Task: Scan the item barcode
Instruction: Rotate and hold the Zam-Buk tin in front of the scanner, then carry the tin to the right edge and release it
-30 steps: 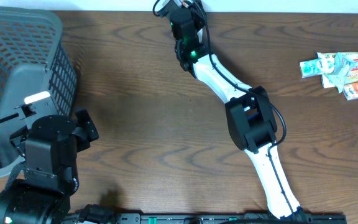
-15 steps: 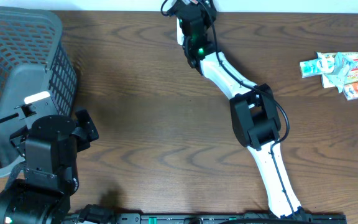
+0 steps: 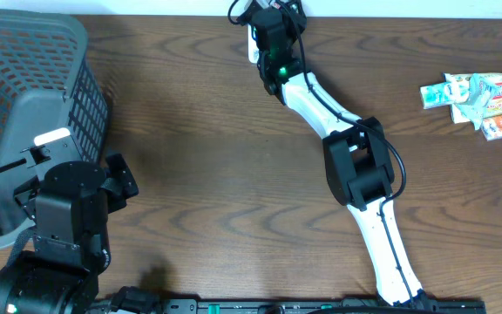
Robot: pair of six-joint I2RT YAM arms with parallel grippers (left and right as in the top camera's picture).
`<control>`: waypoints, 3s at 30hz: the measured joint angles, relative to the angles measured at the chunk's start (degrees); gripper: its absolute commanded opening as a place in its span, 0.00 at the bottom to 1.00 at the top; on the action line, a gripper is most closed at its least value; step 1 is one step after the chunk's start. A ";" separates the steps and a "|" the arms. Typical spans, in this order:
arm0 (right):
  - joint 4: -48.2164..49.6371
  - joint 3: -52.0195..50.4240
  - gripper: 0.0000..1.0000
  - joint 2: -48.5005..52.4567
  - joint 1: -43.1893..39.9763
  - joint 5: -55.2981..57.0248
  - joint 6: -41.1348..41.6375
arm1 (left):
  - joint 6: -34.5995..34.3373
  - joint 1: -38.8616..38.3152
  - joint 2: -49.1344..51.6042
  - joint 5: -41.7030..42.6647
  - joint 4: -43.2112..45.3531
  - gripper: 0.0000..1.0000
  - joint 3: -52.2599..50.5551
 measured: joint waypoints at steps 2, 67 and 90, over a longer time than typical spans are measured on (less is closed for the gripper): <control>0.28 0.00 0.52 -0.02 -0.24 0.44 0.76 | 0.00 0.00 0.00 0.00 0.00 0.98 0.00; -78.62 0.24 0.99 -36.96 -33.22 -31.47 63.65 | -0.02 0.00 0.00 0.02 0.00 0.98 0.00; -102.99 -9.73 0.99 -59.49 -21.11 -36.96 65.26 | 0.00 0.00 0.00 0.00 0.02 0.98 0.00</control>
